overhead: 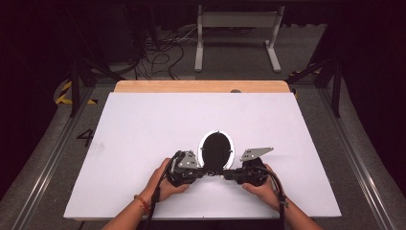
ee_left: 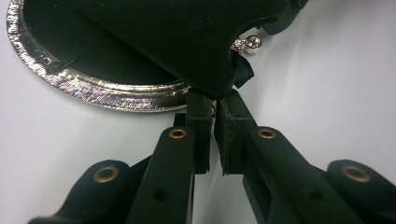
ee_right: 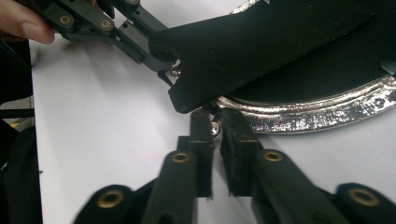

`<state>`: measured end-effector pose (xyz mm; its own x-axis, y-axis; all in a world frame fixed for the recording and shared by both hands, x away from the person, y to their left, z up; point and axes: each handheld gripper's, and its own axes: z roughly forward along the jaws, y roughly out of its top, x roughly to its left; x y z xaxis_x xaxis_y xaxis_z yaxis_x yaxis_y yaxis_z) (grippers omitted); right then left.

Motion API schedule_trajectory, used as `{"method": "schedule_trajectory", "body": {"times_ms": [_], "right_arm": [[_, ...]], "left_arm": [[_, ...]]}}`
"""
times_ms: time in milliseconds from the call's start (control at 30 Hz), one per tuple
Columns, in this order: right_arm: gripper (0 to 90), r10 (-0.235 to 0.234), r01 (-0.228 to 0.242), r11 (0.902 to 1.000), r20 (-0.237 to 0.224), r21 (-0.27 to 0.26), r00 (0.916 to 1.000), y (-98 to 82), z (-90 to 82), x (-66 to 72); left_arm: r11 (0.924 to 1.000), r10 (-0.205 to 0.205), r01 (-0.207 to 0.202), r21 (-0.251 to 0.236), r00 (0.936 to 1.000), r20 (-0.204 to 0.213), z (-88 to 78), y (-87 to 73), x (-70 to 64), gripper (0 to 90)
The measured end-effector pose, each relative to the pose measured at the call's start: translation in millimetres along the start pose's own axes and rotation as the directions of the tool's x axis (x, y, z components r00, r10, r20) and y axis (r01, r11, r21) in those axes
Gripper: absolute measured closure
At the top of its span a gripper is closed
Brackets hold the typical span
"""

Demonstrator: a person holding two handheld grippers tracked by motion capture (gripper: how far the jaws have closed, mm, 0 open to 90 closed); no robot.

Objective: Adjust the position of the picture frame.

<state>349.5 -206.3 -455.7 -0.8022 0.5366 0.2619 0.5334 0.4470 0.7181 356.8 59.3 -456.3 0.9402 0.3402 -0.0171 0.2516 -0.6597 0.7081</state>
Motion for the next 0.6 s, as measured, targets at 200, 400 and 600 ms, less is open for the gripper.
{"method": "schedule_trajectory", "body": {"times_ms": [200,400,600], "right_arm": [[65.0,0.095,-0.099,0.9935,-0.075,-0.056,0.9927,-0.7,-10.4,-9.3],[58.3,0.135,-0.146,0.9872,-0.149,-0.065,0.9796,1.8,-7.5,-12.1],[53.7,0.111,-0.117,0.9927,-0.151,-0.031,0.9823,0.8,-3.5,-8.0]], "left_arm": [[1.0000,0.001,-0.001,-0.006,1.0000,0.007,0.5,0.4,0.0,84.7],[0.9999,0.004,-0.004,-0.010,1.0000,-0.005,-0.3,1.4,1.7,84.7],[0.9998,-0.002,0.002,-0.017,1.0000,0.001,0.4,2.3,2.9,84.7]]}}
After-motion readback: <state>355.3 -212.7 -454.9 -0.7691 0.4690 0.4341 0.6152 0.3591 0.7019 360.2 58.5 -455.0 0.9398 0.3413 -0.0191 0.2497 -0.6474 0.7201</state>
